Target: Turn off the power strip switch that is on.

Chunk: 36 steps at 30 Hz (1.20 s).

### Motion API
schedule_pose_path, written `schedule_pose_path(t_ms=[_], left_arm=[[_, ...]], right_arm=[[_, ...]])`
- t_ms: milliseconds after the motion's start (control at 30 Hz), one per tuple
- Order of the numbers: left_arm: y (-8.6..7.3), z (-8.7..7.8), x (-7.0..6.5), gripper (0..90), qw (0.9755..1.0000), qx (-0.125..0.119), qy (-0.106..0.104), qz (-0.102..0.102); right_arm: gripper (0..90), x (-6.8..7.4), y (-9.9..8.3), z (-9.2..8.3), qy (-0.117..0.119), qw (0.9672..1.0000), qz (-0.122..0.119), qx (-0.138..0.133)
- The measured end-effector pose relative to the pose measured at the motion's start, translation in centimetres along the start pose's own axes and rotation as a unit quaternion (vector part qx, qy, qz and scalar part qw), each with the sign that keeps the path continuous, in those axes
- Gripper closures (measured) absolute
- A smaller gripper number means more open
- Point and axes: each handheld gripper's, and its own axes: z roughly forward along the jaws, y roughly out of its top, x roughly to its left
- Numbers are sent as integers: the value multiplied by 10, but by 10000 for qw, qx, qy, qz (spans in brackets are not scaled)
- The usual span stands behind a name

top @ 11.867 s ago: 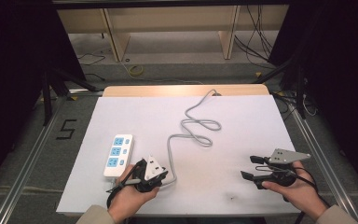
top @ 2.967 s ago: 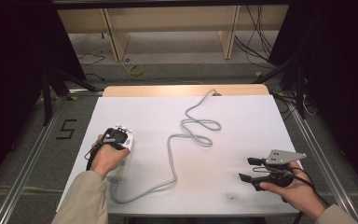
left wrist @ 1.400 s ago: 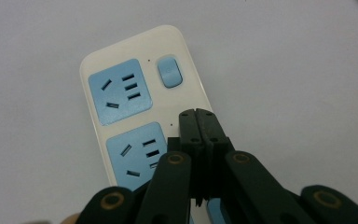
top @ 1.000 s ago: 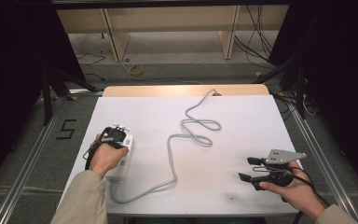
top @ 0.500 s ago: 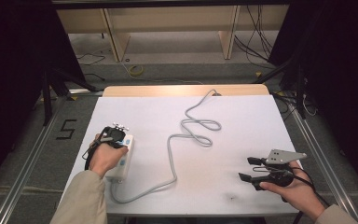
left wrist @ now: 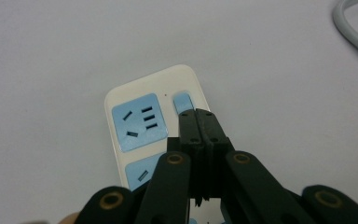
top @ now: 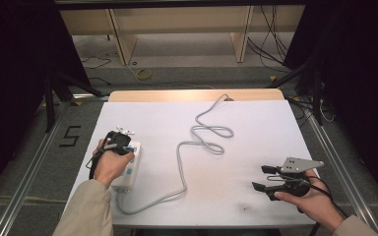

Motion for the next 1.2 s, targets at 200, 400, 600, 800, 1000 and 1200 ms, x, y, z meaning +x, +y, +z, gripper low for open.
schedule_pose_path(t_ms=[200,400,600,800,1000,1200], left_arm=[[1,-4,0,837,9992,-375,104,107],[2,-7,-2,811,9979,-627,51,162],[2,-10,-4,760,9964,-822,3,182],[2,-9,-5,636,9943,-1036,-118,226],[2,-10,-7,547,9923,-1205,-249,162],[2,-10,-12,459,9898,-1338,-404,264]], right_arm=[[287,0,0,0,-1,10000,-9,-5],[287,0,0,0,-2,10000,-9,-2],[286,0,0,0,-4,10000,-7,1],[286,0,0,0,-4,10000,-8,-4],[286,0,0,0,-3,10000,-4,-1],[286,0,0,0,-3,10000,21,-11]])
